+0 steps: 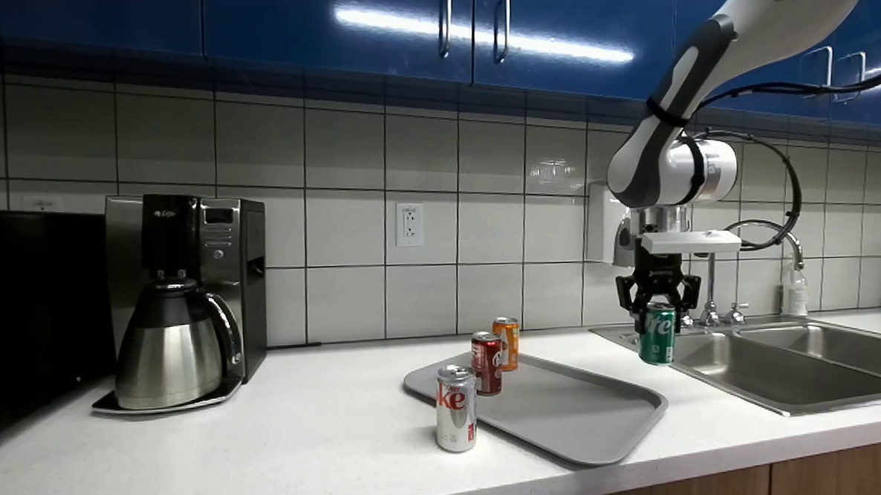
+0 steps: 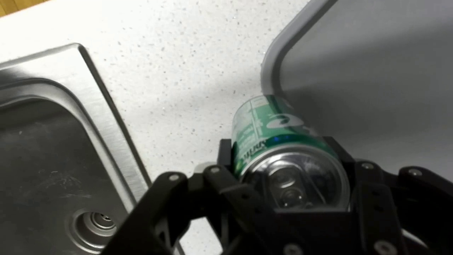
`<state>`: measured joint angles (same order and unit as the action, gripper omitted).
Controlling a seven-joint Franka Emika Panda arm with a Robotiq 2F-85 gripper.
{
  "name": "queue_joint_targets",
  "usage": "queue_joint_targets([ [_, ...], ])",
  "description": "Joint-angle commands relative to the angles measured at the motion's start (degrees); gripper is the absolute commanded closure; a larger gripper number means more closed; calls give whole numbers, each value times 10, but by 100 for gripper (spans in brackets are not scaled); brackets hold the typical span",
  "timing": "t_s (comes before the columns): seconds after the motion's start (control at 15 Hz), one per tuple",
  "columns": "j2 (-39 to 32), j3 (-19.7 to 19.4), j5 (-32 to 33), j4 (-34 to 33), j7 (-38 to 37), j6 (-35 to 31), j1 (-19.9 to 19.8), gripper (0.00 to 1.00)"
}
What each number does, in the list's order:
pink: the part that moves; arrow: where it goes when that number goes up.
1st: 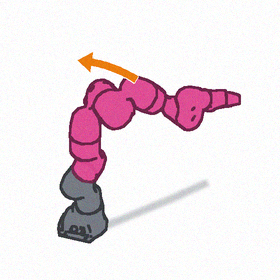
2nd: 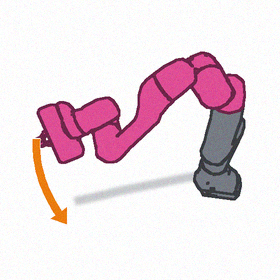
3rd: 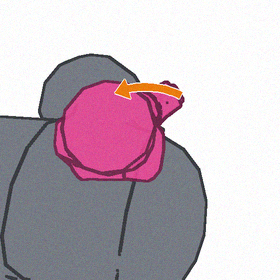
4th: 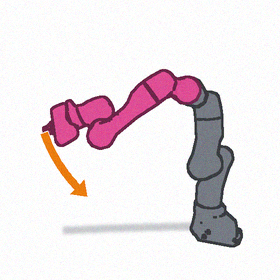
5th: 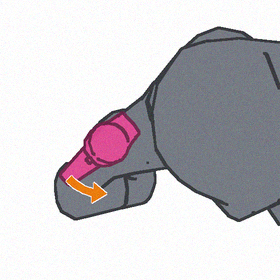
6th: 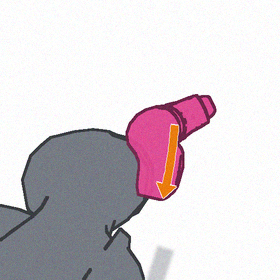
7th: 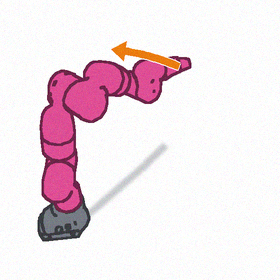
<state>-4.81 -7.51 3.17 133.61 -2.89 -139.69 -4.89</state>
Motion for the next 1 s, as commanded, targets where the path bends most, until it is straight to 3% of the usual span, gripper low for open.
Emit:
queue_joint_targets([
  [0.0, -7, -10, 10, -15, 8, 17, -18, 62],
  [0.93, -88, -25, 13, -29, 20, -1, -28, 62],
])
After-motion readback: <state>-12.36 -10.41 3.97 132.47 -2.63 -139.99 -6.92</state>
